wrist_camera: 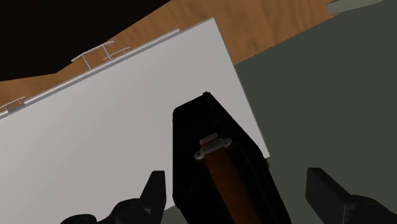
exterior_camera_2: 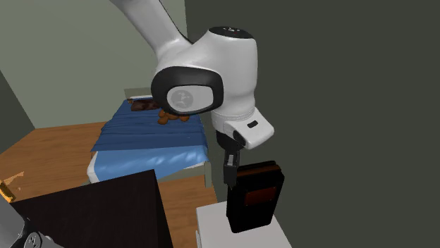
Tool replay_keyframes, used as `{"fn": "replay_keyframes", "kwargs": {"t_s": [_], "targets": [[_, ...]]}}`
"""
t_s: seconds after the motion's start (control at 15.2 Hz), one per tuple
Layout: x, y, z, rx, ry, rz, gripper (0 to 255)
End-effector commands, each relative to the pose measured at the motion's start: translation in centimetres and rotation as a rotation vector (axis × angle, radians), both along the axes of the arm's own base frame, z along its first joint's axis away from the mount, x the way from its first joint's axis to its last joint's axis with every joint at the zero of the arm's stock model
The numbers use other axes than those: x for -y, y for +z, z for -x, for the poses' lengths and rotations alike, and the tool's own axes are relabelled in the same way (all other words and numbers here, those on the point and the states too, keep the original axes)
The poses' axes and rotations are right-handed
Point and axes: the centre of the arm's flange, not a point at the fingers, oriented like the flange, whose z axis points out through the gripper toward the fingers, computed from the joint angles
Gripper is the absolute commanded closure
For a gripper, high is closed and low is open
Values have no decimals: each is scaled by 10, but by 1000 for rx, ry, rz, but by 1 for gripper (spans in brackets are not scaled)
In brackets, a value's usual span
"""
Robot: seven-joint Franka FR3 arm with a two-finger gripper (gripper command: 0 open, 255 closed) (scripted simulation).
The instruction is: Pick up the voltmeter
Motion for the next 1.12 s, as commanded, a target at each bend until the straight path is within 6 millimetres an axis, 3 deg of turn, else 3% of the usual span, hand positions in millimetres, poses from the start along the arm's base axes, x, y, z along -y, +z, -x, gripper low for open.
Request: {"fn": "replay_keyframes", "kwargs": {"t_s": [0.0, 0.33, 0.46, 0.53, 1.06], "targets": [[-1, -13, -2, 3, -9, -1, 0], [-1, -42, -2, 3, -9, -1, 0], [-1, -42, -2, 3, -9, -1, 0], [-2, -42, -2, 3, -9, -1, 255], [-2, -42, -2, 3, -9, -1, 255]]}}
